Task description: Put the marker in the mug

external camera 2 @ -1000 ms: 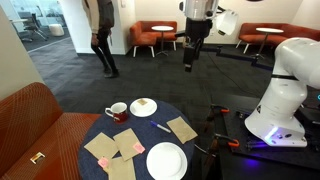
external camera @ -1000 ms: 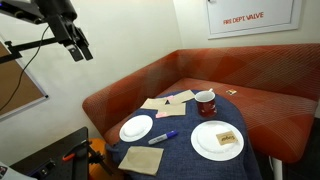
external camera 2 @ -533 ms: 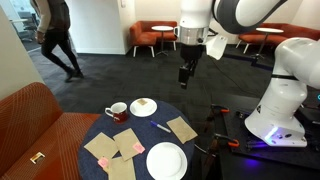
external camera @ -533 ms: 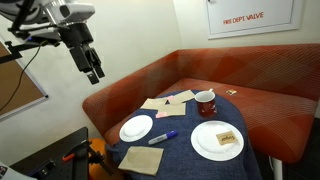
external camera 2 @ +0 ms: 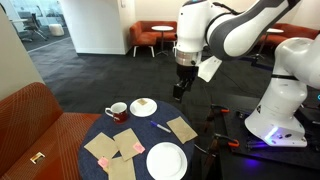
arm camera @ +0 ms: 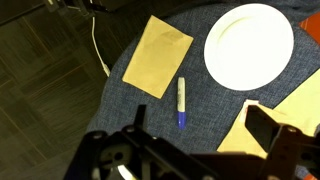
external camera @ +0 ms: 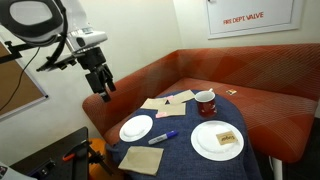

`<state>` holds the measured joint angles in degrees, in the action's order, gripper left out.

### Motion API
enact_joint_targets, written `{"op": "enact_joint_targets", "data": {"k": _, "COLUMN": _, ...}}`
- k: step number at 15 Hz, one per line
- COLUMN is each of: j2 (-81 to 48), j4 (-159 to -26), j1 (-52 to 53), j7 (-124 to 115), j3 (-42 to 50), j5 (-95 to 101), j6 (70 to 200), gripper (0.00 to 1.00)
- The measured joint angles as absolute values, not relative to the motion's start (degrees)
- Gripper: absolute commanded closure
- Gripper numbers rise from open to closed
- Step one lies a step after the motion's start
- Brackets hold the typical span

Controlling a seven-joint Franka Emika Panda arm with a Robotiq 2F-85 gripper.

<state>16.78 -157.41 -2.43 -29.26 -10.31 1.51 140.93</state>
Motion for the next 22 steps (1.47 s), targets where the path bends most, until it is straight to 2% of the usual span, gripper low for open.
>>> {"op": "enact_joint_targets", "data": {"k": 6, "j2": 8.86, "j4": -158.89, "j1": -2.46, "j7": -34.81, "j3": -10.33, "j5": 2.45, "j6": 152.78, "gripper": 0.00}}
{"op": "enact_joint_targets", "data": {"k": 12, "j2": -0.97, "j4": -157.73, "j1": -2.50, "j7": -45.86, "j3": -8.58, "j5": 13.00, "j6": 160.88, "gripper": 0.00}}
{"op": "enact_joint_targets", "data": {"k": 22, "j2": -20.39, "j4": -146.55, "j1": -1.35, "j7": -47.92, "j3": -3.35, "j5": 19.12, "j6": 167.83, "gripper": 0.00}}
